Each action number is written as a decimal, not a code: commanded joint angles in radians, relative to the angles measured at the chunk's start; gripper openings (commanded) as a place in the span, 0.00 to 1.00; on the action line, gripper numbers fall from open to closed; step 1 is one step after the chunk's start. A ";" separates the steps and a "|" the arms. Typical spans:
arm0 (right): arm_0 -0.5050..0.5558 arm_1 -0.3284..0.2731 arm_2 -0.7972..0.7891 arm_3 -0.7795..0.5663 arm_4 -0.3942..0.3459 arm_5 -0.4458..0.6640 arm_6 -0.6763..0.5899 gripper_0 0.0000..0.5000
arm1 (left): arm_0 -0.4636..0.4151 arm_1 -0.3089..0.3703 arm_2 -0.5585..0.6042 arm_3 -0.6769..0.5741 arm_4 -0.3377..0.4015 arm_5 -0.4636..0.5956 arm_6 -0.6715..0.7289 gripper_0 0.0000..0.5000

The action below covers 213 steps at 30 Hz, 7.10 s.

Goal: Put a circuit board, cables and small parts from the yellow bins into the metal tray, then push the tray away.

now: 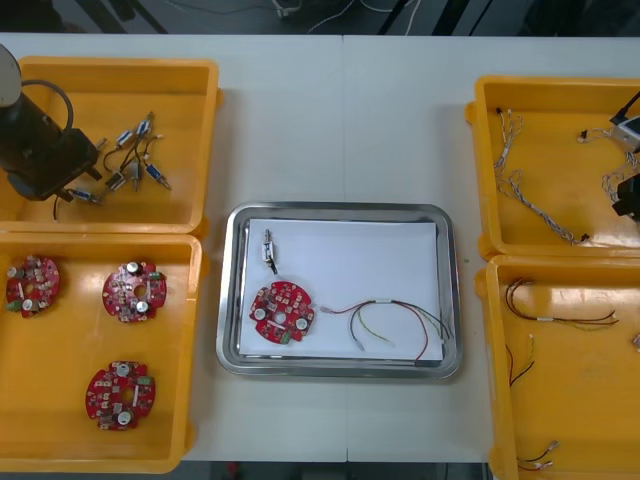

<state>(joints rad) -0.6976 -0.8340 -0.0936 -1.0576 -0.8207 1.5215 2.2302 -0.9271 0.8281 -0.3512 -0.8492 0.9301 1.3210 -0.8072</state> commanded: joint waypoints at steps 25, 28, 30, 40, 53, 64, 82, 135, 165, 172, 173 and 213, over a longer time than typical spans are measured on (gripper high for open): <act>-0.045 0.006 -0.133 -0.633 -0.012 0.398 -0.075 0.00 | 0.039 -0.035 -0.009 -0.004 -0.027 -0.065 -0.081 1.00; -0.031 0.026 -0.132 -0.677 -0.055 0.398 -0.081 0.00 | 0.039 -0.035 -0.009 -0.004 -0.027 -0.066 -0.082 0.90; -0.028 0.036 -0.126 -0.706 -0.078 0.398 -0.083 0.00 | 0.039 -0.035 -0.009 -0.004 -0.027 -0.066 -0.082 0.67; -0.028 0.095 0.040 -0.927 -0.126 0.398 -0.113 0.00 | 0.039 -0.037 -0.009 -0.004 -0.024 -0.071 -0.089 0.00; -0.060 0.245 0.238 -0.996 -0.103 0.398 -0.150 0.00 | 0.037 -0.021 -0.003 -0.021 -0.014 -0.062 -0.089 0.00; -0.095 0.366 0.393 -1.003 0.035 0.398 -0.182 0.00 | 0.037 0.009 0.069 -0.100 -0.039 0.050 -0.084 0.00; 0.015 0.406 0.586 -0.999 0.210 0.272 -0.164 0.00 | 0.024 0.054 0.133 -0.235 -0.071 0.204 -0.073 0.00; 0.116 0.331 0.704 -0.780 0.364 -0.081 -0.069 0.53 | 0.010 -0.104 0.144 -0.880 -0.100 0.599 0.007 0.00; 0.112 0.349 0.515 -1.073 0.318 0.218 -0.118 1.00 | -0.018 -0.159 0.077 -0.962 -0.040 0.599 0.031 0.00; 0.076 0.354 0.385 -1.102 0.232 0.373 -0.149 1.00 | -0.018 -0.190 0.075 -0.970 -0.071 0.599 0.040 0.00; 0.066 0.354 0.356 -1.102 0.212 0.398 -0.153 1.00 | -0.019 -0.199 0.077 -0.972 -0.080 0.599 0.043 0.00; 0.221 -0.054 -0.100 -1.101 -0.023 0.398 -0.866 1.00 | -0.055 -0.426 -0.351 -0.929 -0.272 0.440 0.312 0.00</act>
<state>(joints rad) -0.5278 -0.8331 -0.1214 -2.1280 -0.8285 1.9171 1.4141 -0.9319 0.4375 -0.6715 -1.7843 0.6757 1.7932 -0.5470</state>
